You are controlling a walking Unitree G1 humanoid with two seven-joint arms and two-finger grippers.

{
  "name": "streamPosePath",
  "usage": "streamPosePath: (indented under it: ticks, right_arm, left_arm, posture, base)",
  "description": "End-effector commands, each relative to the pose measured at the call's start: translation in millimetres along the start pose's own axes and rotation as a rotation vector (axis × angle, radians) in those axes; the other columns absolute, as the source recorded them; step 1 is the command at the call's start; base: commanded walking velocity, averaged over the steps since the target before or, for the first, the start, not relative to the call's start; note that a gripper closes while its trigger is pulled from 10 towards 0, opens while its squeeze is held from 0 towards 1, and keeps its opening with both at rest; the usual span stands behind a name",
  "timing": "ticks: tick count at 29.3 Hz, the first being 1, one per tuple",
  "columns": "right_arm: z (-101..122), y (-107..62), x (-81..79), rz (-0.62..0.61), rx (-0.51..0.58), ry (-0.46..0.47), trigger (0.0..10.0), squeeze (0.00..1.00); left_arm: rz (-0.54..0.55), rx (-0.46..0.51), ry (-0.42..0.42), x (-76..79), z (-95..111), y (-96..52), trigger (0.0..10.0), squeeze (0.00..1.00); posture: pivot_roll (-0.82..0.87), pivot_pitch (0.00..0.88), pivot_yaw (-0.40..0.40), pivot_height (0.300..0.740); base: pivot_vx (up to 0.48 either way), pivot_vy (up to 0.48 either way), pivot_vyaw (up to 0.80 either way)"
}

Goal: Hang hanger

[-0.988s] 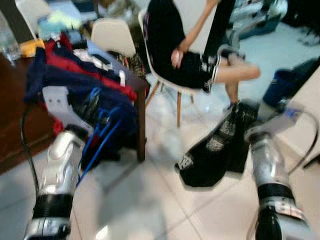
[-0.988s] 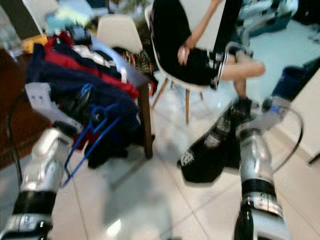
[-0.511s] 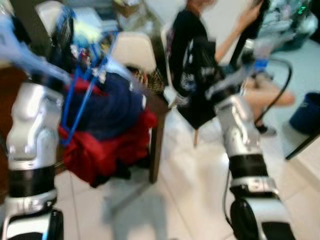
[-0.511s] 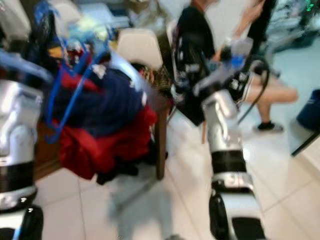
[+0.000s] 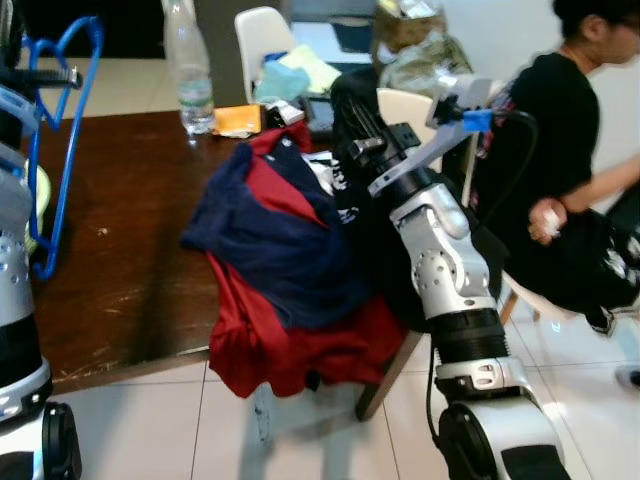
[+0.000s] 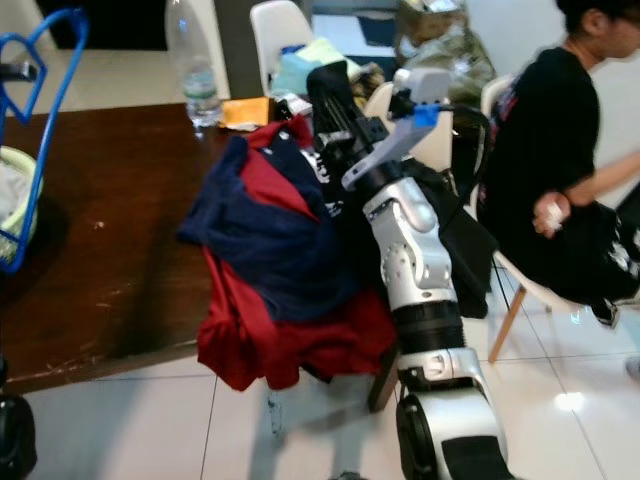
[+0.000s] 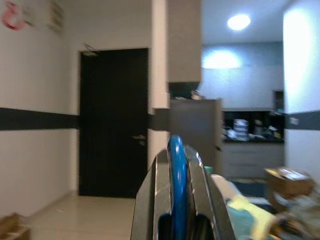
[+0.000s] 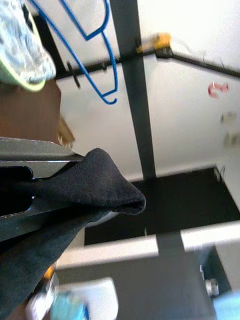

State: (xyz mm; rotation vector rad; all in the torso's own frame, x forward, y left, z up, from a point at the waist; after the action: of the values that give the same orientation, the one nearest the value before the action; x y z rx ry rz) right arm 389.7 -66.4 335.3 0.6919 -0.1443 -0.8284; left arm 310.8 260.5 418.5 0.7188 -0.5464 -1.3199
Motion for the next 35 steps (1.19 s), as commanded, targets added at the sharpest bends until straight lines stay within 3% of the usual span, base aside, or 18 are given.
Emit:
streamPosePath:
  ticks: [1, 2, 5, 6, 10, 12, 13, 15, 17, 18, 19, 20, 23, 26, 27, 30, 33, 35]
  right_arm:
    - [7.4, 14.7, -26.4, 0.083, 0.033, 0.019, 10.0, 0.00]
    - [6.6, 17.8, -23.9, 0.056, 0.029, 0.015, 10.0, 0.00]
    - [6.2, 18.6, -22.7, 0.045, 0.026, 0.012, 10.0, 0.00]
    - [6.5, 19.9, -22.1, 0.037, 0.025, -0.005, 10.0, 0.00]
    - [6.7, 20.4, -22.0, 0.033, 0.023, -0.011, 10.0, 0.00]
    - [-2.9, 22.7, -13.0, -0.039, -0.050, -0.099, 10.0, 0.00]
    - [-2.9, 22.7, -13.0, -0.039, -0.050, -0.099, 10.0, 0.00]
    - [-31.1, 20.2, -7.5, -0.067, -0.223, -0.299, 10.0, 0.00]
    - [-40.8, 17.4, -5.1, -0.076, -0.275, -0.355, 10.0, 0.00]
    - [-48.3, 14.1, -1.2, -0.096, -0.310, -0.368, 10.0, 0.58]
    - [-51.5, 12.2, 1.4, -0.112, -0.324, -0.361, 10.0, 0.58]
    - [-58.3, 7.4, 9.4, -0.146, -0.372, -0.396, 10.0, 1.00]
    - [-67.0, -1.7, 24.8, -0.209, -0.456, -0.460, 10.0, 1.00]
    - [-67.8, -3.6, 28.1, -0.224, -0.469, -0.461, 10.0, 1.00]
    - [-68.6, -9.6, 39.0, -0.263, -0.504, -0.480, 10.0, 1.00]
    - [-66.3, -14.9, 48.4, -0.288, -0.524, -0.479, 10.0, 1.00]
    - [-53.1, -20.0, 59.3, -0.296, -0.498, -0.409, 10.0, 1.00]
    - [-28.2, -21.2, 68.0, -0.289, -0.413, -0.333, 10.0, 1.00]
  left_arm:
    - [0.013, -0.091, -0.007, -0.5, -20.0, -11.2, 10.0, 0.00]
    - [-0.013, -0.188, -0.066, 10.2, -42.7, -20.3, 10.0, 0.00]
    - [-0.023, -0.217, -0.084, 13.7, -48.8, -23.0, 10.0, 0.00]
    - [-0.055, -0.261, -0.059, 24.6, -61.1, -32.0, 10.0, 0.00]
    - [-0.068, -0.280, -0.046, 29.2, -66.1, -36.1, 10.0, 0.00]
    - [-0.114, -0.363, -0.152, 54.4, -85.0, -51.8, 10.0, 0.00]
    - [-0.114, -0.363, -0.152, 54.4, -85.0, -51.8, 10.0, 0.00]
    - [-0.171, -0.403, -0.215, 78.4, -91.8, -62.3, 10.0, 0.00]
    - [-0.184, -0.407, -0.223, 83.8, -91.0, -63.6, 10.0, 0.00]
    - [-0.199, -0.408, -0.233, 88.9, -89.4, -63.9, 10.0, 0.00]
    - [-0.206, -0.408, -0.239, 91.5, -88.3, -63.8, 10.0, 0.00]
    - [-0.217, -0.403, -0.244, 94.2, -86.3, -63.4, 10.0, 0.00]
    - [-0.229, -0.392, -0.247, 96.9, -82.5, -62.1, 10.0, 0.00]
    - [-0.230, -0.388, -0.247, 96.9, -81.4, -61.5, 10.0, 0.00]
    - [-0.236, -0.374, -0.242, 96.0, -77.8, -59.0, 10.0, 0.00]
    - [-0.245, -0.353, -0.234, 93.7, -72.8, -55.3, 10.0, 0.00]
    - [-0.261, -0.312, -0.202, 83.0, -62.6, -46.1, 10.0, 0.00]
    - [-0.323, -0.265, -0.155, 69.7, -48.2, -35.3, 10.0, 0.00]
  posture:
    - [0.21, 0.103, -0.109, 0.740]
    - [0.21, 0.103, -0.110, 0.740]
    - [0.21, 0.103, -0.110, 0.740]
    - [0.21, 0.103, -0.113, 0.740]
    - [0.21, 0.103, -0.113, 0.740]
    - [0.21, 0.104, -0.113, 0.740]
    - [0.21, 0.104, -0.113, 0.740]
    - [0.20, 0.106, -0.112, 0.740]
    - [0.20, 0.106, -0.112, 0.740]
    - [0.20, 0.107, -0.111, 0.740]
    - [0.20, 0.107, -0.111, 0.740]
    - [0.20, 0.107, -0.111, 0.740]
    - [0.21, 0.107, -0.108, 0.740]
    - [0.21, 0.107, -0.108, 0.740]
    - [0.21, 0.107, -0.109, 0.740]
    - [0.20, 0.107, -0.109, 0.740]
    - [0.20, 0.108, -0.106, 0.740]
    - [0.20, 0.105, -0.106, 0.740]
  base:
    - [0.356, 0.000, 0.80]
    - [0.322, 0.000, 0.80]
    - [0.322, 0.000, 0.80]
    - [0.000, 0.000, 0.80]
    - [0.000, 0.000, 0.80]
    - [0.000, 0.000, 0.40]
    - [0.000, 0.000, 0.00]
    - [0.000, 0.000, 0.00]
    - [0.000, 0.000, 0.00]
    - [0.000, 0.000, 0.00]
    - [0.000, 0.000, 0.00]
    - [0.000, 0.000, 0.00]
    - [0.000, 0.000, 0.00]
    - [0.000, 0.000, 0.00]
    - [0.000, 0.000, 0.00]
    - [0.000, 0.000, 0.00]
    - [0.000, 0.000, 0.00]
    - [0.000, 0.000, 0.00]
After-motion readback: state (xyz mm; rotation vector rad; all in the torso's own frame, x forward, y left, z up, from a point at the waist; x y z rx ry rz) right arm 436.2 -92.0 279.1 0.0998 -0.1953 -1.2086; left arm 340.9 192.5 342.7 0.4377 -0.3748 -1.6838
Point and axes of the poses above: a point about 5 cm out from each wrist's last joint towards the gripper, its own y axis pointing out of the wrist towards the gripper, its own z axis along the axis of the wrist's last joint, x = y × z, the point moved 5 cm from there along y, pointing out of the wrist towards the gripper, and after that the axes turned 1 degree about y, right-handed, at the moved point
